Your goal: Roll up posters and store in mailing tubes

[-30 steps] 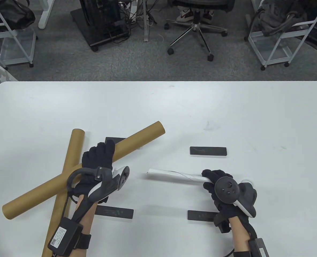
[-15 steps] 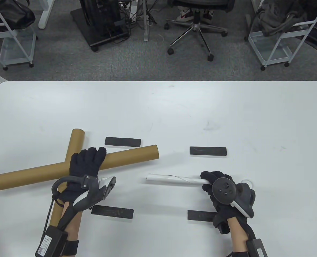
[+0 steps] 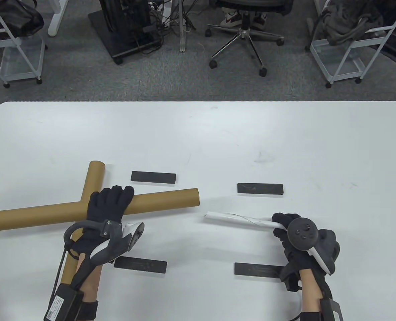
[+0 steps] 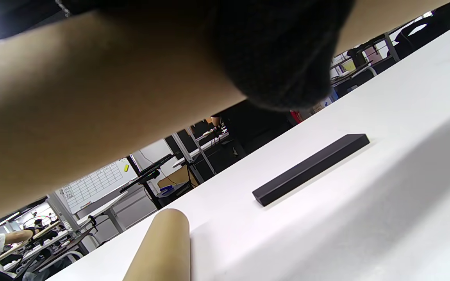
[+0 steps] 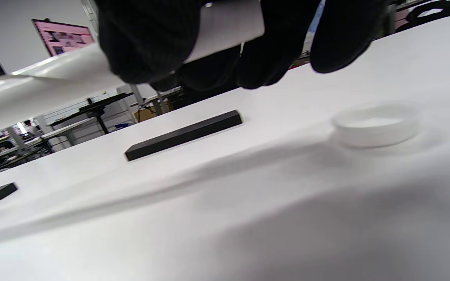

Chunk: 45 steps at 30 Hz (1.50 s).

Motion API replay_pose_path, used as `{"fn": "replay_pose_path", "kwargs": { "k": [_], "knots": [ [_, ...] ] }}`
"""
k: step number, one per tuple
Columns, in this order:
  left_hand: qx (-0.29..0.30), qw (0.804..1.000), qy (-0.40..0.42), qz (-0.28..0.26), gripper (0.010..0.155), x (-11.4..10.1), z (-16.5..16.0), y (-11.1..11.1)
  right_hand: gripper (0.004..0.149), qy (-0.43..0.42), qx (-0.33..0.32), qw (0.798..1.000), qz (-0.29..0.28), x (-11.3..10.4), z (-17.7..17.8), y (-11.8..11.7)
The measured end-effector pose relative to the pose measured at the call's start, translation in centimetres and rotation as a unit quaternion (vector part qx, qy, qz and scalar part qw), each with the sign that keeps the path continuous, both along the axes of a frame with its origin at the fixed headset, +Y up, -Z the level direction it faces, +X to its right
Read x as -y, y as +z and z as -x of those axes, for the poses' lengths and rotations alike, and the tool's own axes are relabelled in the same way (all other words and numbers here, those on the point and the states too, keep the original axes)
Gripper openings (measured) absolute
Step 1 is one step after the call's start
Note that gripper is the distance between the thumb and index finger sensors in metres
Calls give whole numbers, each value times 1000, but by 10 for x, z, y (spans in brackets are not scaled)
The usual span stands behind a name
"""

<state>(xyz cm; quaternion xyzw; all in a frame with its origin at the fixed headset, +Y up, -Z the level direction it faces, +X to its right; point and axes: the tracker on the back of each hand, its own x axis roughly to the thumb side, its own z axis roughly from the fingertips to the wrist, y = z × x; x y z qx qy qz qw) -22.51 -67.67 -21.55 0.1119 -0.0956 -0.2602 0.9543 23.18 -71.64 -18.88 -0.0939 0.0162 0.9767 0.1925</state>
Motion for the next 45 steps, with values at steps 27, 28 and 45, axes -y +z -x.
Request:
{"fn": "replay_pose_path", "kwargs": {
  "k": [27,28,45],
  "knots": [
    [19,1000,-5,19,90,6,-9,6,49,-5,-26,1000,-17,-20,9,1],
    [19,1000,-5,19,90,6,-10,6,49,-5,-29,999,-19,-20,11,0],
    [49,998,7,24,89,7,-27,11,50,28,-136,989,-42,-37,110,-20]
  ]
}}
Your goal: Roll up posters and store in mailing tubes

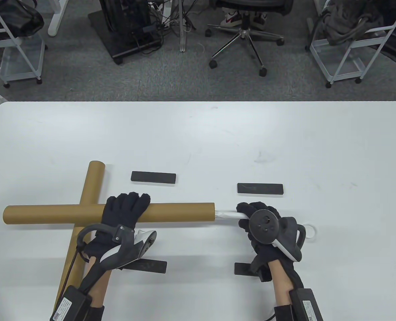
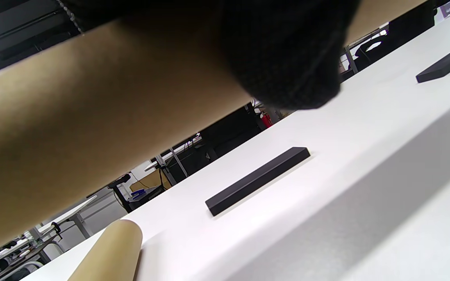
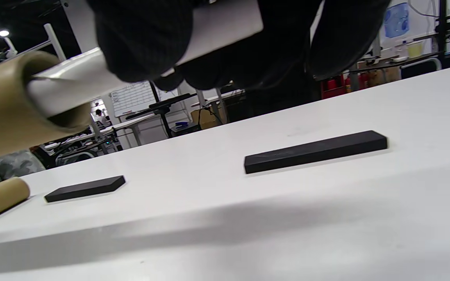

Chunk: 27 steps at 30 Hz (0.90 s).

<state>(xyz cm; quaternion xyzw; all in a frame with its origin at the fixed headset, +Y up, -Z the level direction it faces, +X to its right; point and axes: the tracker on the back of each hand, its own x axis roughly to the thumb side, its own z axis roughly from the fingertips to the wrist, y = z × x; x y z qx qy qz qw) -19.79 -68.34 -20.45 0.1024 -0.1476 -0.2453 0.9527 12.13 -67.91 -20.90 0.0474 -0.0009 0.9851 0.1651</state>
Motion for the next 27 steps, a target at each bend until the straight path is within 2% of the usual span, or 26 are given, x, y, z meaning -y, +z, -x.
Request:
{"fn": "replay_pose_path", "kwargs": {
  "k": [6,10,13,16,18,22,27],
  "knots": [
    [4,1000,9,2,89,-1,-2,1,52,-13,-13,1000,-2,3,17,-2],
    [0,1000,8,2,89,-1,0,1,63,-86,7,996,-11,6,4,-1],
    [-3,1000,10,3,89,-2,1,0,70,-225,29,974,-5,11,-17,2],
    [-5,1000,14,3,89,-2,2,-1,75,-363,67,929,-3,20,-41,5],
    [-5,1000,13,4,89,-2,2,-1,78,-385,76,920,10,24,-50,6],
    [-5,1000,9,2,89,-2,2,-1,83,-372,73,925,29,30,-56,8],
    [-8,1000,8,4,90,-3,2,-1,87,-369,49,927,50,32,-33,7]
  ]
}}
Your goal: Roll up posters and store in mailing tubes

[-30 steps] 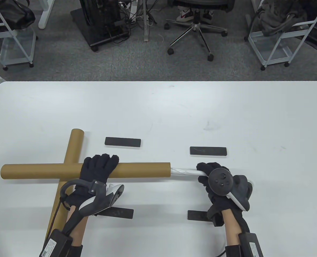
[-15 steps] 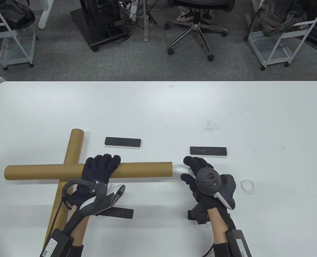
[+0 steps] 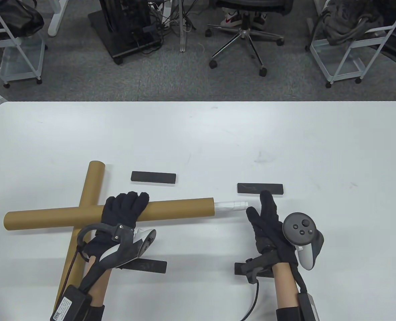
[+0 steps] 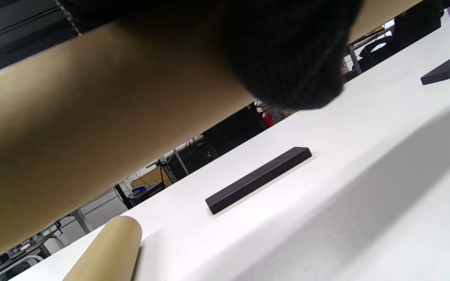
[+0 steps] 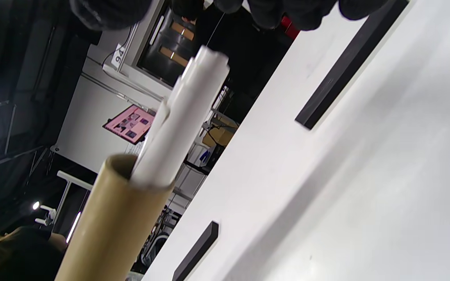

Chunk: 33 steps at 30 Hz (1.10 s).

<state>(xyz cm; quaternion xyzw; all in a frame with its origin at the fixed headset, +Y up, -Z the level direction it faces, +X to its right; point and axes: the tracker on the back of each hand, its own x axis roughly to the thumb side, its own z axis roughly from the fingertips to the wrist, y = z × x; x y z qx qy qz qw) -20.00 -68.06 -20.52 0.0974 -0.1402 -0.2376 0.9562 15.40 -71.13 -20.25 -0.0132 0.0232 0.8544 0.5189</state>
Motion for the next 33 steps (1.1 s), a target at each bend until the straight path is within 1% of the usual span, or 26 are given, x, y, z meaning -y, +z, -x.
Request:
{"fn": "replay_pose_path", "kwargs": {
  "k": [6,9,15,26,29,33],
  "knots": [
    [-3,1000,-1,3,89,-1,1,0,88,-7,-56,998,-3,0,45,-1],
    [-3,1000,-1,5,89,-1,1,0,88,4,-80,997,-2,0,63,-1],
    [-2,1000,2,7,89,0,0,0,88,-3,-106,994,2,3,81,-2],
    [-2,1000,3,6,89,0,-1,0,87,-4,-100,995,2,2,81,-3],
    [-3,1000,3,6,89,0,0,0,85,10,-77,997,8,-1,70,-5],
    [-7,1000,4,9,89,0,2,-2,83,57,-41,997,17,-9,43,-7]
  ]
}}
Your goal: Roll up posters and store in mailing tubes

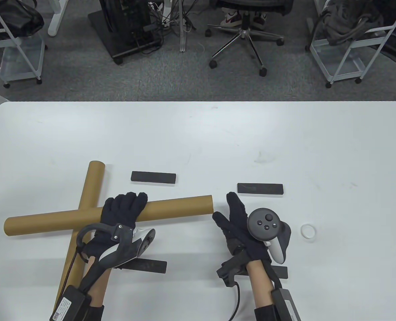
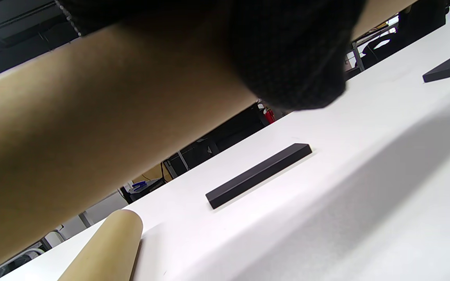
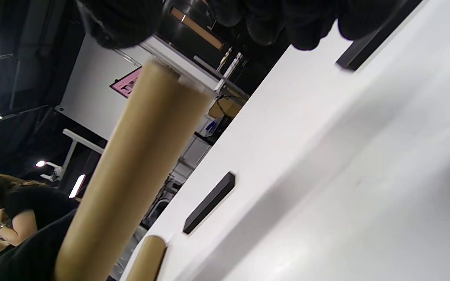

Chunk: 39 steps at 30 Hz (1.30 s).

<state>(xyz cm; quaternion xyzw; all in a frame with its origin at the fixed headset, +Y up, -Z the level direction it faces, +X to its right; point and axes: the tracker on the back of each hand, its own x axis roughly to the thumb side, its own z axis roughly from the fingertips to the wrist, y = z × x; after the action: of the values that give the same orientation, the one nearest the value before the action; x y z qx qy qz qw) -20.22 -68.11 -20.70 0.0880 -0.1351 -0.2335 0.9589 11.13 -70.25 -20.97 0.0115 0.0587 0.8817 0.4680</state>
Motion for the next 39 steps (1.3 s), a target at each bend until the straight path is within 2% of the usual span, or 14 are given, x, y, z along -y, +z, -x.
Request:
{"fn": "replay_pose_path", "kwargs": {
  "k": [5,10,15,18,24,27,29,36,39],
  "knots": [
    [-2,1000,2,2,89,0,1,-1,82,106,39,994,12,-8,-42,-3],
    [-1,1000,1,0,89,0,1,-1,81,178,58,981,42,-5,-81,-4],
    [-2,1000,3,3,89,0,1,-1,81,289,61,953,69,3,-108,-4],
    [-2,1000,6,6,89,0,2,-1,81,365,56,925,87,13,-122,-5],
    [-5,1000,8,4,89,0,3,-1,80,447,55,883,131,35,-137,-10],
    [-5,1000,7,6,89,0,3,-1,79,465,52,870,157,43,-141,-12],
    [-5,1000,8,6,89,0,3,-2,79,456,53,872,169,47,-143,-13],
    [-4,1000,8,7,89,-1,3,-2,76,478,61,859,171,53,-143,-15],
    [-3,1000,11,9,89,0,4,-2,74,507,53,844,166,54,-141,-15]
  ]
}}
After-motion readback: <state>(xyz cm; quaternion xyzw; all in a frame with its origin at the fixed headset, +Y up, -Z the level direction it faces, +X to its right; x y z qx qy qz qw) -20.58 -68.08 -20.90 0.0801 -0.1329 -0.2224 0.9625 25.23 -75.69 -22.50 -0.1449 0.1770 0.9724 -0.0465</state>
